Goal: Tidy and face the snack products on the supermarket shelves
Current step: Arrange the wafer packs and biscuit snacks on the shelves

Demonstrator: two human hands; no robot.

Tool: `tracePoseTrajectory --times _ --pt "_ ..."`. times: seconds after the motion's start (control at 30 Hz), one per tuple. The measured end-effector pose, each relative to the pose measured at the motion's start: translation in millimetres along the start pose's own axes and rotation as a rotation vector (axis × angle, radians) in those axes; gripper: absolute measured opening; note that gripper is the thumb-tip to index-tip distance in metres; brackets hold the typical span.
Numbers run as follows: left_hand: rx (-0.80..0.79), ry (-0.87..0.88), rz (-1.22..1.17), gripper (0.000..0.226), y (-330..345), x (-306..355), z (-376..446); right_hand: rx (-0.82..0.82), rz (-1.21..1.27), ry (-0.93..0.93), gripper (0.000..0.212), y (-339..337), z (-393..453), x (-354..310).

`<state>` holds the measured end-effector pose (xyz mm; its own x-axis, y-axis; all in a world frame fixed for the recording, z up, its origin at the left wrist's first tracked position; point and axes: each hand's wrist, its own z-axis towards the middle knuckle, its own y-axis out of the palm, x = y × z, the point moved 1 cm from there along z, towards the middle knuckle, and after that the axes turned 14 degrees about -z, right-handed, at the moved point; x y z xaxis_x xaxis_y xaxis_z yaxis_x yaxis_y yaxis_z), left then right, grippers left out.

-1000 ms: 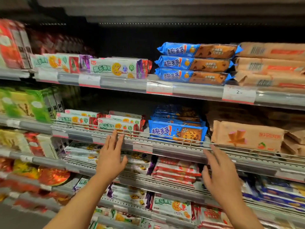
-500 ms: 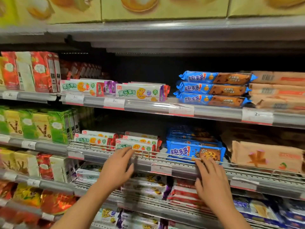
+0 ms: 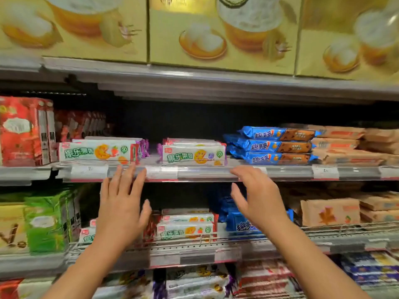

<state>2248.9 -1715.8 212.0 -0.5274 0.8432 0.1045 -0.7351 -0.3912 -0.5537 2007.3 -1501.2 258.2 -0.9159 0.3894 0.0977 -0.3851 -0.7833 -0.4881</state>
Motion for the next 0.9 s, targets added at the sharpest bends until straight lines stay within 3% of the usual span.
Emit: tracePoseTrajectory --times 0.13,0.33,0.5,0.9 --pt "-0.112 -0.036 0.023 0.080 9.2 -7.7 -2.5 -0.053 -0.067 -0.058 0.045 -3.3 47.8 -24.8" --pt "-0.146 -0.058 0.026 0.078 8.8 -13.1 -0.9 -0.207 -0.199 -0.052 0.063 10.4 98.6 -39.1" --pt "-0.144 -0.039 0.024 0.076 5.1 -17.5 -0.4 -0.294 -0.173 -0.038 0.037 23.3 97.4 -40.2" --pt "-0.113 -0.076 -0.033 0.065 -7.6 -6.3 4.5 -0.283 -0.018 -0.012 0.015 26.4 120.2 -19.8"
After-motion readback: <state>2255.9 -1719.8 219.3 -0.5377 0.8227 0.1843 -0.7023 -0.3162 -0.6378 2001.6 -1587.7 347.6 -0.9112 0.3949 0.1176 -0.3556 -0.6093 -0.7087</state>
